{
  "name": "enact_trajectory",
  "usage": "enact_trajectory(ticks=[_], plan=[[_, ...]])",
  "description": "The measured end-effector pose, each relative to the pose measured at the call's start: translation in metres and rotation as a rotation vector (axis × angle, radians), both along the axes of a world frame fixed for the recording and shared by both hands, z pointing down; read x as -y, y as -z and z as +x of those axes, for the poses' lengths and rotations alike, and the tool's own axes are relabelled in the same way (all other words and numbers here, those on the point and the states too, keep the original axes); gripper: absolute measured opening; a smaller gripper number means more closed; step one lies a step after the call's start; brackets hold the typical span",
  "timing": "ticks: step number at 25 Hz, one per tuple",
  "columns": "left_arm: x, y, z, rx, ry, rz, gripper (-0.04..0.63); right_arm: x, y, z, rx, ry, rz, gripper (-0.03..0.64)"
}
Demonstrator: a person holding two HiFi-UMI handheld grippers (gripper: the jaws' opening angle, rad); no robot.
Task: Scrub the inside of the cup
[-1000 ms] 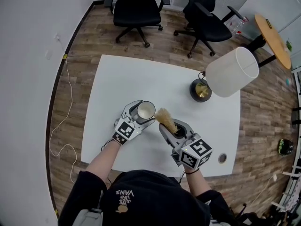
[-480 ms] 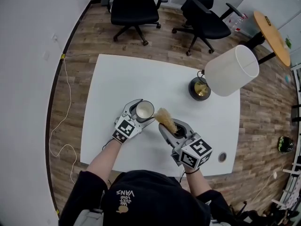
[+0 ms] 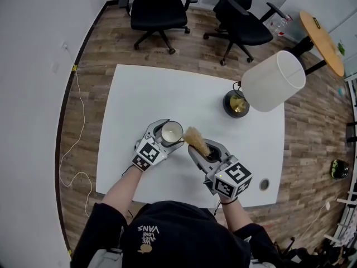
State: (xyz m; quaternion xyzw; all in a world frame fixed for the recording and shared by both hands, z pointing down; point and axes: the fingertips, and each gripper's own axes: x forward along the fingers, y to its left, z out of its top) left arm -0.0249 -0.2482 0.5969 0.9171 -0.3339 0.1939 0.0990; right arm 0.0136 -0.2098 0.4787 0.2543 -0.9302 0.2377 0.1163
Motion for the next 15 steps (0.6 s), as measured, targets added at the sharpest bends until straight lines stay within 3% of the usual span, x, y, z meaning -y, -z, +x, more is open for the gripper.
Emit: enact_trajectory(ticks=[7,15], plan=[[-0.012,0.037,-0.01,0.091,-0.026,0.065,0.388,-0.007,0.007,-0.009,-0.024,0.06,0.039,0.103],[-0.034,0.074,-0.025,0.316,-0.073,0.155,0.39,-0.025,0.029,-0.032,-0.052,0.159,0.115,0.103]])
